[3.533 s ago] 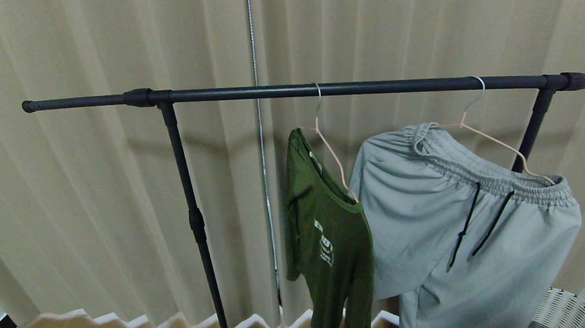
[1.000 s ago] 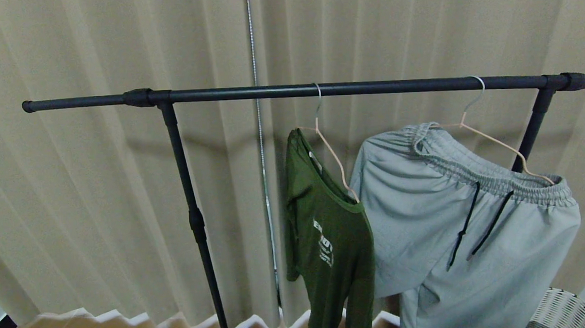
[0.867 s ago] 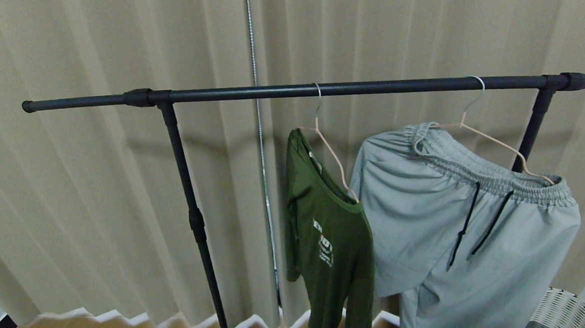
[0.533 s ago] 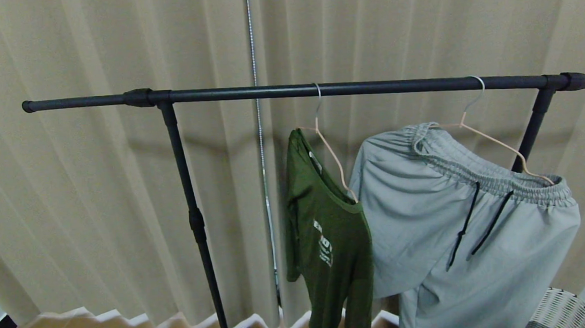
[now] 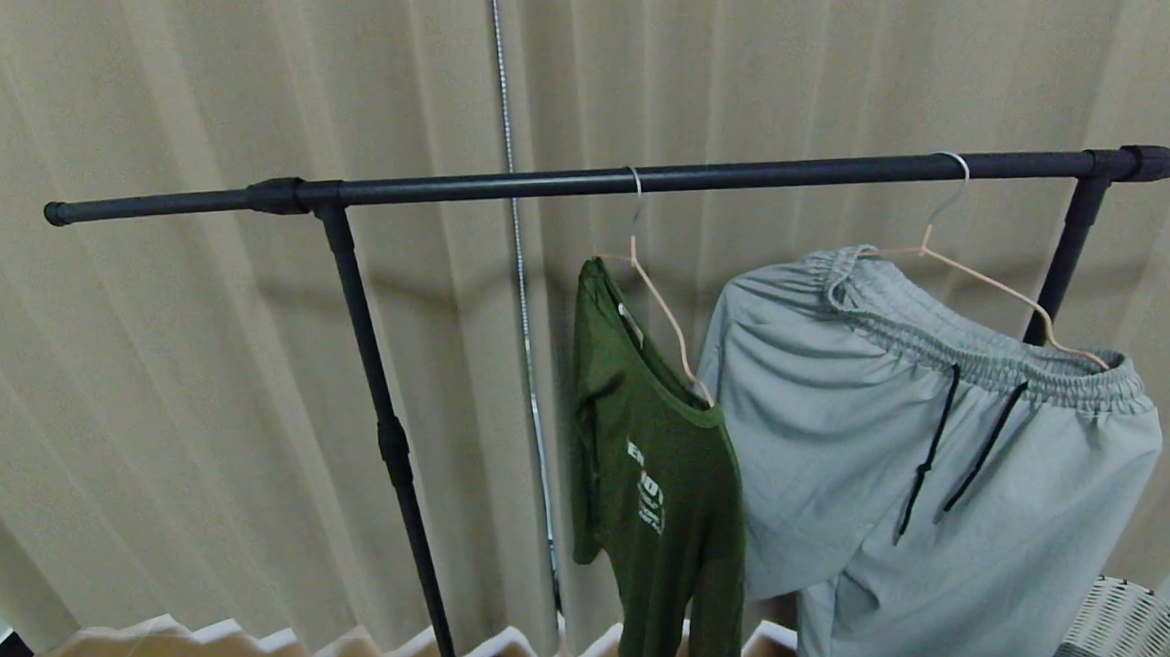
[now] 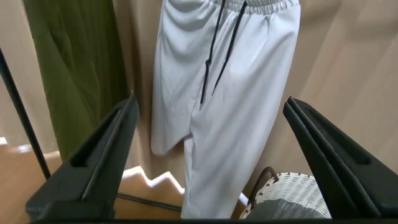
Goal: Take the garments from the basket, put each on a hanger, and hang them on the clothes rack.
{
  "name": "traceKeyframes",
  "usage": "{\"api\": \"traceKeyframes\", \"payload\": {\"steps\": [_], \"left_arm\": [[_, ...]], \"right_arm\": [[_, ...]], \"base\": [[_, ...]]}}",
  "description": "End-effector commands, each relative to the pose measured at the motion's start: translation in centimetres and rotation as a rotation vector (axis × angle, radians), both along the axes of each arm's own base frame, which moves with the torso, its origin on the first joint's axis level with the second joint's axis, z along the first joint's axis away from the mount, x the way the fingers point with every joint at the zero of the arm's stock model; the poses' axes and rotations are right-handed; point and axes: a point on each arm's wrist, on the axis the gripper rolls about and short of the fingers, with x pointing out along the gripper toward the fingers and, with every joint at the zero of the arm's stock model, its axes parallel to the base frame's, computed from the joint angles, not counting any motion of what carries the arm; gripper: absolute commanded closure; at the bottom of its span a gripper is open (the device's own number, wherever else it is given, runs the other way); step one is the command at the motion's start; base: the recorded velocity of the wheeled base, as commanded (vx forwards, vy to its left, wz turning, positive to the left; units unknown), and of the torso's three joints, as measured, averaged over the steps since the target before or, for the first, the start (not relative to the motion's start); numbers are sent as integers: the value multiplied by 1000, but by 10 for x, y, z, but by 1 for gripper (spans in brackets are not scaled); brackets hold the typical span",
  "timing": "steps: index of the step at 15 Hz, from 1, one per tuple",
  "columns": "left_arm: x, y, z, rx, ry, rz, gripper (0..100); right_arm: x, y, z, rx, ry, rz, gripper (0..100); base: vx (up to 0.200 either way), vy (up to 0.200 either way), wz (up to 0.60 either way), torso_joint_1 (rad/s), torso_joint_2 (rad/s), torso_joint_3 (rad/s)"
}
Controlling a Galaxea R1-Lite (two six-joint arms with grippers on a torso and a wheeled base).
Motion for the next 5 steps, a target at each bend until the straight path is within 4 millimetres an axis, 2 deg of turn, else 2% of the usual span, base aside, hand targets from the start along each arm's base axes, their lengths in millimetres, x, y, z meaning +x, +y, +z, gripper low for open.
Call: {"api": "traceKeyframes", "payload": {"steps": [1,5], "left_arm": [[0,0,0,0,-1,1,0],[0,0,0,0,-1,1,0]], "right_arm": [[-1,0,0,0,-8,1,0],[-1,0,0,0,-8,1,0]], "base": [[0,0,0,0,0,0],[0,0,0,0,0,0]]}}
